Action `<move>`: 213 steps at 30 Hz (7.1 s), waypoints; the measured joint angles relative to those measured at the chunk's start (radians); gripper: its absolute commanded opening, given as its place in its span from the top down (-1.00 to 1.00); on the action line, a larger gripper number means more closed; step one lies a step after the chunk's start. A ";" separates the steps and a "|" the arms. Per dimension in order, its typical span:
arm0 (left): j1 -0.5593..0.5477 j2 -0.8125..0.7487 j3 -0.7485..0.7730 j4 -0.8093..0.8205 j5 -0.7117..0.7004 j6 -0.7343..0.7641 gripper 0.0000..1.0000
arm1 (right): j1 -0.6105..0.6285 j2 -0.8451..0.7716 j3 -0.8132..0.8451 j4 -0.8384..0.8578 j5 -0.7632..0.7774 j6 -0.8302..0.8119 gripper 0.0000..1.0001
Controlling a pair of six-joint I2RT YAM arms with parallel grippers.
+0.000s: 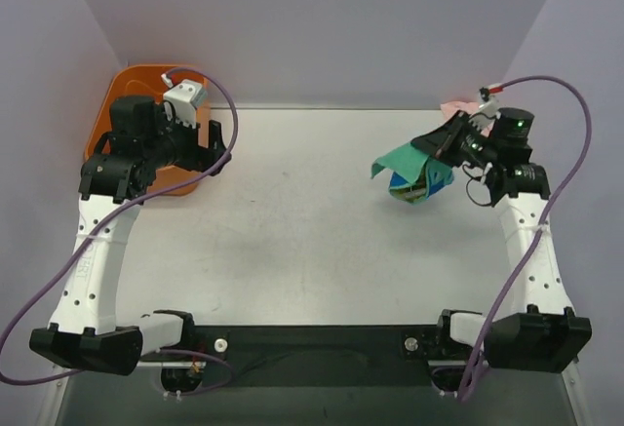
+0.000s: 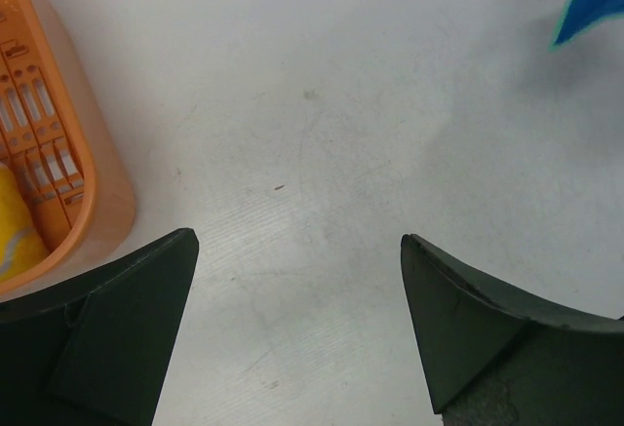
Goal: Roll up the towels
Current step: Move the towel to the center of the board, then flatten the towel
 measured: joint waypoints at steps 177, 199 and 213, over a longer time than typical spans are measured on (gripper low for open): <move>-0.051 0.143 -0.187 0.117 0.368 0.183 1.00 | 0.152 0.000 -0.113 -0.641 0.056 -1.024 1.00; -0.036 0.045 -0.492 0.212 0.377 0.101 1.00 | 0.212 0.252 0.029 -0.755 0.162 -1.241 1.00; 0.048 0.402 -0.355 0.339 0.145 0.072 -0.22 | 0.170 0.505 0.278 -0.601 0.286 -1.033 -0.23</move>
